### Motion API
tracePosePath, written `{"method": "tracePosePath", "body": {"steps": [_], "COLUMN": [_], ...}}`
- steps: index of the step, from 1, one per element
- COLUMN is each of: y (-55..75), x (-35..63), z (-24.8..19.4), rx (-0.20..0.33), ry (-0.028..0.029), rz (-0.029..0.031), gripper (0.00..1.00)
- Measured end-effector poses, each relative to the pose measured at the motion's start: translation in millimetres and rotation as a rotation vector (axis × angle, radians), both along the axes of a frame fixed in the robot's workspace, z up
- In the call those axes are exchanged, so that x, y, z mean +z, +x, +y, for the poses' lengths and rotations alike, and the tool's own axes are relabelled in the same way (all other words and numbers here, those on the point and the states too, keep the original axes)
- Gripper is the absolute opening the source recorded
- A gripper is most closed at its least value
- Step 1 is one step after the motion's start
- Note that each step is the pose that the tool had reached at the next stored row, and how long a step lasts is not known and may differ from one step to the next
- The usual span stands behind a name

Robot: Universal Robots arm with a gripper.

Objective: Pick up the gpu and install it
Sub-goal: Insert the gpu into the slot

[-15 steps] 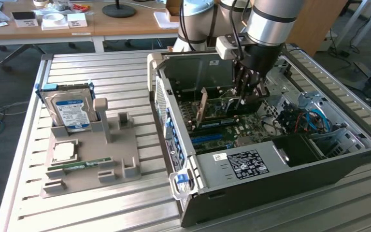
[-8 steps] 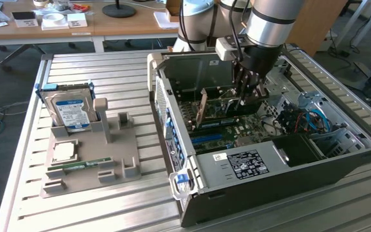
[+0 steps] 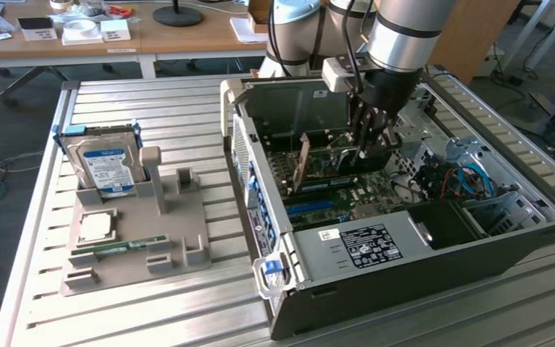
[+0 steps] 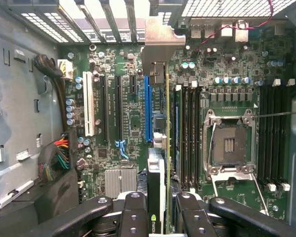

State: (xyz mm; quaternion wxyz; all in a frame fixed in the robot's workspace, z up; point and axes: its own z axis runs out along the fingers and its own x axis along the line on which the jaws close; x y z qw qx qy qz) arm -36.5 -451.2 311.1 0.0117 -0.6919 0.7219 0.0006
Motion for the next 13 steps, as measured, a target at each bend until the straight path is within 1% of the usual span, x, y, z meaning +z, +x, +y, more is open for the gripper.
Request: {"method": "tracePosePath", "body": {"steps": [4,13], "y": [0.0,-0.7], "x": [-0.6,-10.5], "z": [0.1,0.0], "rx": [0.0,0.0], "ry": [0.0005,0.0002], "rz": [-0.0002,-0.0001], "gripper": [0.27,0.27]}}
